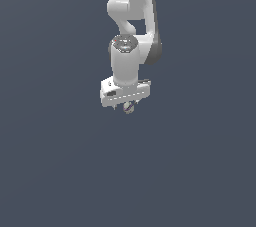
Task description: Pick up the object and move it to a goal position.
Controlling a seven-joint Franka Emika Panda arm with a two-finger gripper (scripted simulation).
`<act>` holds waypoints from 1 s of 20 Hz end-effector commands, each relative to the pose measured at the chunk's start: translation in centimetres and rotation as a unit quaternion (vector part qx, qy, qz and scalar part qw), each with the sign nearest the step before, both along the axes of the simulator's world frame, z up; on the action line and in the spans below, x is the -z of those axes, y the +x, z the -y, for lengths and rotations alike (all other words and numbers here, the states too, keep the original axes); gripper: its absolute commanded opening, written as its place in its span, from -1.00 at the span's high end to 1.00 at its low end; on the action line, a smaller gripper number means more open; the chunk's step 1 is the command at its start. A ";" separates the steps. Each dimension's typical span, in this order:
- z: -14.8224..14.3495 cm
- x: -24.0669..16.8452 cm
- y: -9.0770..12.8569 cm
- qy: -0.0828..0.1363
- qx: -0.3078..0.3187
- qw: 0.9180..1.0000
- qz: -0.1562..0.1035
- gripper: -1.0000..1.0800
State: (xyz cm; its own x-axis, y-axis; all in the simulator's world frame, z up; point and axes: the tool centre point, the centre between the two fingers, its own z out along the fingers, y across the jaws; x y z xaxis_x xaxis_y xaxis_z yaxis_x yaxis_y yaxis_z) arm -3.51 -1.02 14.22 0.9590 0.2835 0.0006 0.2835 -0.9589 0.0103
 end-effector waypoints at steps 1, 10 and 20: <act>-0.1 0.9 -0.8 0.000 -0.035 0.999 -0.001 -0.92; -0.7 3.6 -3.6 0.002 -0.157 0.988 -0.002 -0.92; -1.1 5.3 -5.6 0.004 -0.235 0.972 -0.003 -0.92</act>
